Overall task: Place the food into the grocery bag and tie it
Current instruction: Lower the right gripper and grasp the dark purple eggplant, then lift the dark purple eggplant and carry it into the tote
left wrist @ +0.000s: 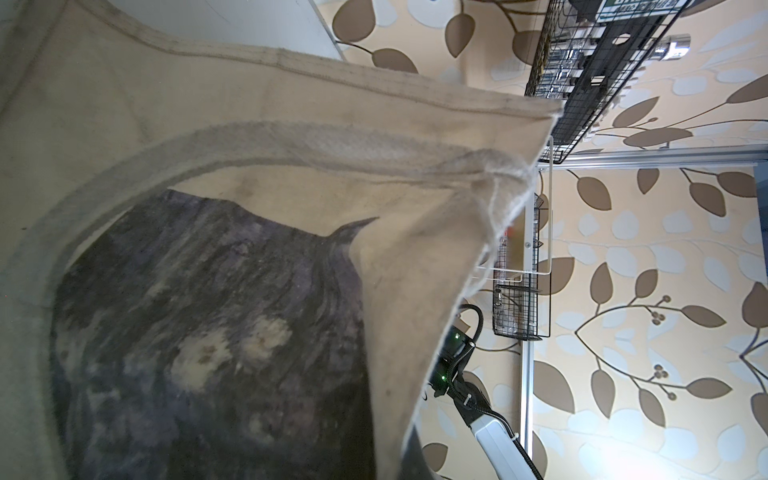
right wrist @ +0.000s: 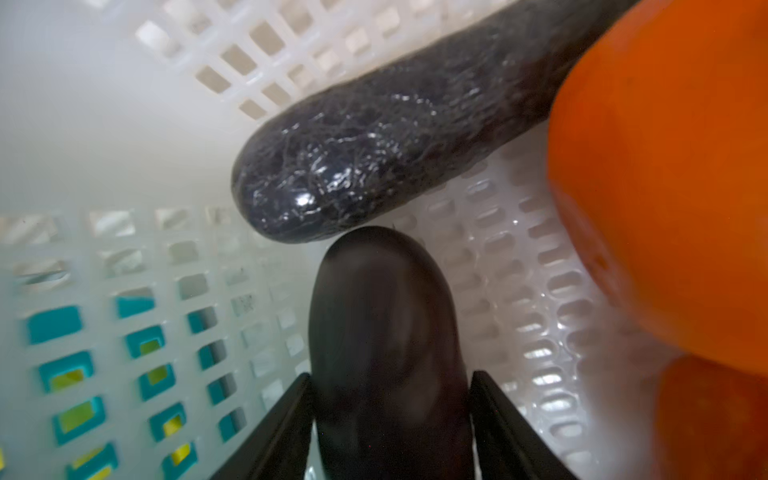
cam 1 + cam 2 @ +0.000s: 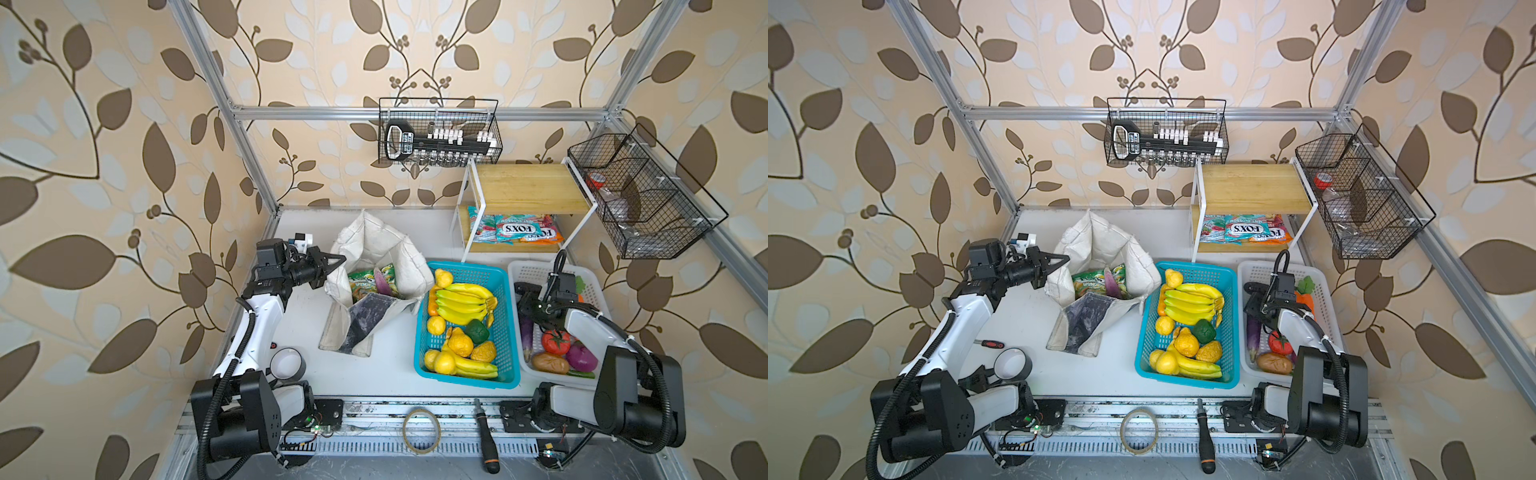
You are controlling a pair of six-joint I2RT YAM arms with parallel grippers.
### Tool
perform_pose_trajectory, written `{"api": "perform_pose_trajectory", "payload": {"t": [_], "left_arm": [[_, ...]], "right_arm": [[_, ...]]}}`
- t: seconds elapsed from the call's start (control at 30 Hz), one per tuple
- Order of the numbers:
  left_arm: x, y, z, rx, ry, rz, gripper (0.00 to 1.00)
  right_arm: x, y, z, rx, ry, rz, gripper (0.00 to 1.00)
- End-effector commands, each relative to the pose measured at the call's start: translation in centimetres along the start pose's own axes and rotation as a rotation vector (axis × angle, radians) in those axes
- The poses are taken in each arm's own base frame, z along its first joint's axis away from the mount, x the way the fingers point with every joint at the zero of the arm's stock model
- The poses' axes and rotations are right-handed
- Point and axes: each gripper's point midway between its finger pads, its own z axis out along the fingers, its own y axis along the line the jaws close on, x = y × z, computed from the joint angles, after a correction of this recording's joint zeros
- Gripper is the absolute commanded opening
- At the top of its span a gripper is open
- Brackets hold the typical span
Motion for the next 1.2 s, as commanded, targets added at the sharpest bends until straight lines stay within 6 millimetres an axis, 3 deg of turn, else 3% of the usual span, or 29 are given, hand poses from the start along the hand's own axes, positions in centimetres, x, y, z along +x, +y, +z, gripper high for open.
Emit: {"api": "perform_pose_trajectory", "payload": {"t": [0.0,0.13,0.27,0.5,0.73,0.87,0.93,1.07,1.17], "left_arm": [[0.9,-1.1,-0.3,0.039,0.023,0.052,0.0],[0.8,-1.1,-0.2,0.038,0.024,0.05,0.0],[0.8,-1.0,-0.2,0.035,0.022,0.048,0.0],[0.7,-1.0,-0.2,0.032,0.018,0.047,0.0],[0.6,-0.9,-0.2,0.029,0.015,0.046,0.0],[0.5,-0.8,-0.1,0.027,0.014,0.039,0.0],[0.4,-0.8,-0.1,0.026,0.013,0.038,0.0],[0.3,-1.1,-0.1,0.03,0.008,0.035,0.0],[0.2,-1.6,-0.3,0.035,-0.002,0.049,0.0]], "right_arm": [[0.5,0.5,0.2,-0.039,0.025,-0.008,0.55],[-0.2,0.6,-0.8,-0.037,-0.017,-0.016,0.44],[-1.8,0.8,-3.6,-0.038,-0.124,-0.022,0.41],[-5.7,1.9,-11.8,-0.06,-0.375,-0.046,0.4],[-7.5,4.8,-19.3,-0.149,-0.505,-0.093,0.4],[-7.7,8.7,-23.5,-0.213,-0.575,-0.156,0.4],[-7.3,11.7,-25.5,-0.268,-0.605,-0.198,0.4],[-5.1,19.8,-29.0,-0.408,-0.64,-0.325,0.4],[-2.5,26.4,-30.1,-0.522,-0.623,-0.417,0.4]]}}
